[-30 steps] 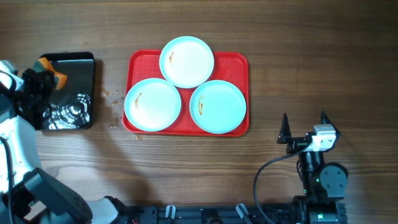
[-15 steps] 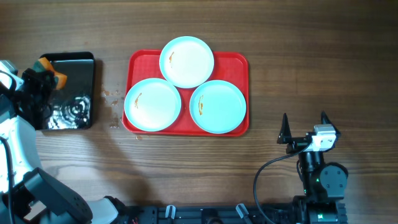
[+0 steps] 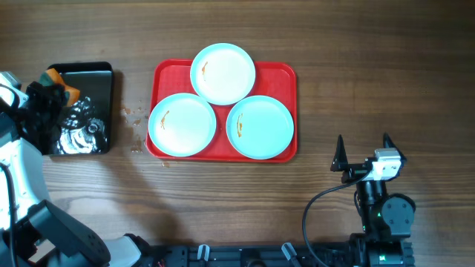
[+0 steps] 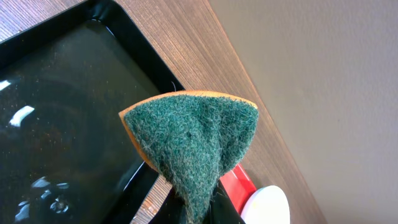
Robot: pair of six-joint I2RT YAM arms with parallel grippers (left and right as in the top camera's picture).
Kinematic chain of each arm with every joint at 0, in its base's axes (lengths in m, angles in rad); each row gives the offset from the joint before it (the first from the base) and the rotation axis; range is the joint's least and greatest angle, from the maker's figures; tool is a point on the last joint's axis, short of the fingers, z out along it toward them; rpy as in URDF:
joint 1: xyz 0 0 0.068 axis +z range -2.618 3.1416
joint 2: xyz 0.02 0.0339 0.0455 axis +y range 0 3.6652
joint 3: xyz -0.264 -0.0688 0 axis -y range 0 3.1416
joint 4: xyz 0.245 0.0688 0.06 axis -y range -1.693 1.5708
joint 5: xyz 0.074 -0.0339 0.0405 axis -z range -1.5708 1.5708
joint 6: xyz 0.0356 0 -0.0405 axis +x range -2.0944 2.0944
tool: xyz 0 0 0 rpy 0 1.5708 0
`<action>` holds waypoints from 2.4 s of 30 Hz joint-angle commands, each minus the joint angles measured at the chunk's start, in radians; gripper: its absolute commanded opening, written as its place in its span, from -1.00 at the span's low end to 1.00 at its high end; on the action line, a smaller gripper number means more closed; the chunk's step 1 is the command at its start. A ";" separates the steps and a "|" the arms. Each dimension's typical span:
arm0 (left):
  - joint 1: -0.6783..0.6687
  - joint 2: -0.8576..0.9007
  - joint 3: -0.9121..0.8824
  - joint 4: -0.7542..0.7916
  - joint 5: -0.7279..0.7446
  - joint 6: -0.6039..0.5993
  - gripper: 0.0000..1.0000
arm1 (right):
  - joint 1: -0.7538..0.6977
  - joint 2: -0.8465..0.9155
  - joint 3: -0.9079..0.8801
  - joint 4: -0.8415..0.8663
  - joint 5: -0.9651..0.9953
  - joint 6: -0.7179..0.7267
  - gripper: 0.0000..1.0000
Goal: Clean dirty plates on tray and stack at the side
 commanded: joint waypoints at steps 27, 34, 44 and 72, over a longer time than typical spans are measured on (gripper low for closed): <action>0.000 0.019 0.003 0.000 -0.006 0.024 -0.92 | -0.005 -0.002 -0.001 0.003 -0.019 -0.009 1.00; 0.000 0.019 0.003 -0.001 0.034 0.023 -0.92 | -0.005 -0.002 -0.001 0.003 -0.019 -0.009 0.99; 0.000 0.018 0.003 0.158 0.305 0.023 -0.92 | -0.005 -0.002 -0.001 0.003 -0.019 -0.009 1.00; 0.000 0.074 0.003 0.278 0.431 -0.056 -0.92 | -0.005 -0.002 -0.001 0.003 -0.019 -0.009 1.00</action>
